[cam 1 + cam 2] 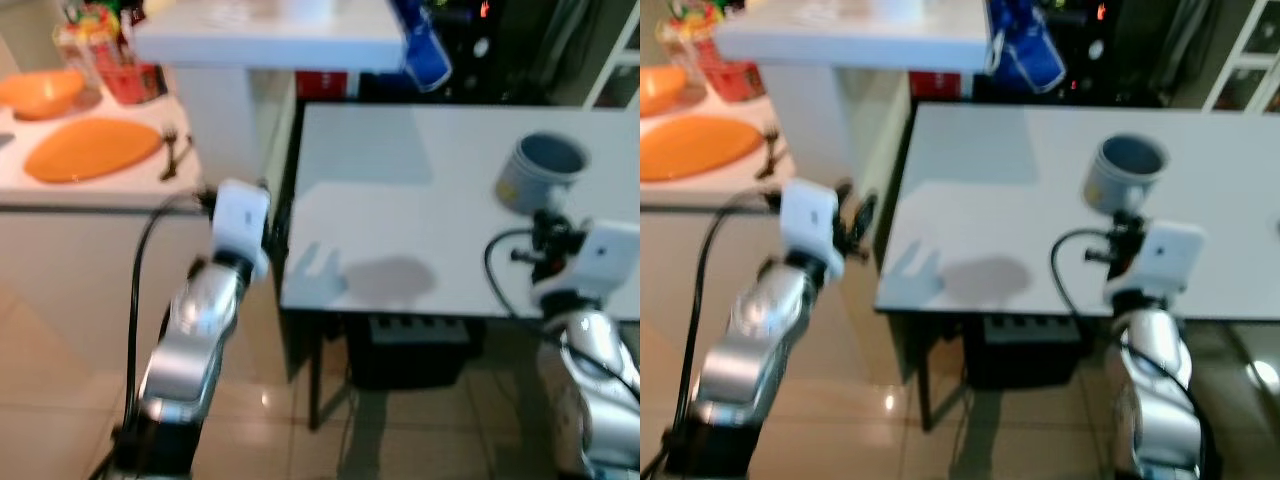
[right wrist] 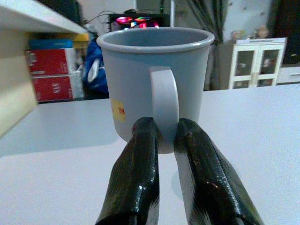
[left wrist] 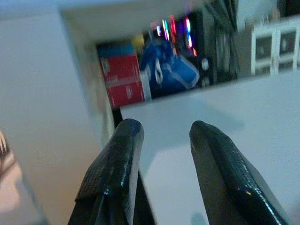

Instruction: Setting the table

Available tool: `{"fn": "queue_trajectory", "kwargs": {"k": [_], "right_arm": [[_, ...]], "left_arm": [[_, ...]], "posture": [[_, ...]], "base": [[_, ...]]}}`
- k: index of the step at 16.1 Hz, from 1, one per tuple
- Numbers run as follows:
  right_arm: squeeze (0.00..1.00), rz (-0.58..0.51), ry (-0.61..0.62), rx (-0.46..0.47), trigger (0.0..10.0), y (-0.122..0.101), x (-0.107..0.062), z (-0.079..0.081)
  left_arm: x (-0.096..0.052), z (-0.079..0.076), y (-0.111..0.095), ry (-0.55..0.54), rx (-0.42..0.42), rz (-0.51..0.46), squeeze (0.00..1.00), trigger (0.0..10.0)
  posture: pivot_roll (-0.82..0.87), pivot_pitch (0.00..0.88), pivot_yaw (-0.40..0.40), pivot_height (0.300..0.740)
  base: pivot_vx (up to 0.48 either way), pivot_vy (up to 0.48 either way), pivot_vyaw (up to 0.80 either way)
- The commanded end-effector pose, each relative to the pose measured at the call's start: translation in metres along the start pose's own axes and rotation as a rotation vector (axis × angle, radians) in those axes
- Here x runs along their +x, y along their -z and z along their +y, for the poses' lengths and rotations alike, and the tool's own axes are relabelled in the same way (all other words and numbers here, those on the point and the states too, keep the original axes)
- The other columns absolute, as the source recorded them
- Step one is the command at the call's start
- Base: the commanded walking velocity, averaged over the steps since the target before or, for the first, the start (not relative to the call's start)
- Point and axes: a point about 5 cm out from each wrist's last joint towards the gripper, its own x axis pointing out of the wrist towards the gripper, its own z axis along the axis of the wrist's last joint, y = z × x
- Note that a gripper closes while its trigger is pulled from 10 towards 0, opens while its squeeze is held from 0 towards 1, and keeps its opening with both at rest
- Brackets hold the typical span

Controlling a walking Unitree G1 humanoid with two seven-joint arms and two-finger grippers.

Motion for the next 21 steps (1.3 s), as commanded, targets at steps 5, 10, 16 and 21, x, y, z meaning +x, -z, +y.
{"fn": "queue_trajectory", "kwargs": {"k": [5, 10, 16, 21], "right_arm": [[0.00, 0.053, -0.073, -0.048, 10.0, 0.008, 0.007, 0.021], [0.00, 0.087, -0.075, -0.048, 10.0, 0.014, 0.007, 0.020], [0.00, 0.131, -0.113, -0.087, 10.0, 0.027, 0.005, 0.028], [0.00, 0.123, -0.105, -0.076, 10.0, 0.027, 0.009, 0.027]], "left_arm": [[0.007, -0.001, 0.013, -0.025, 0.020, 0.050, 0.00, 10.0], [0.005, 0.002, 0.018, -0.028, 0.068, 0.064, 0.00, 10.0], [-0.003, 0.002, 0.023, -0.051, 0.028, 0.081, 0.00, 10.0], [-0.002, -0.002, 0.023, -0.013, 0.040, 0.077, 0.00, 10.0]], "posture": [[-0.03, 0.000, 0.019, 0.740], [-0.02, 0.000, 0.016, 0.740], [-0.03, 0.000, 0.015, 0.740], [-0.02, 0.000, 0.008, 0.740]], "base": [[0.000, -0.409, 0.00], [0.000, -0.470, 0.00], [0.000, -0.472, 0.00], [0.000, -0.472, 0.00]]}}
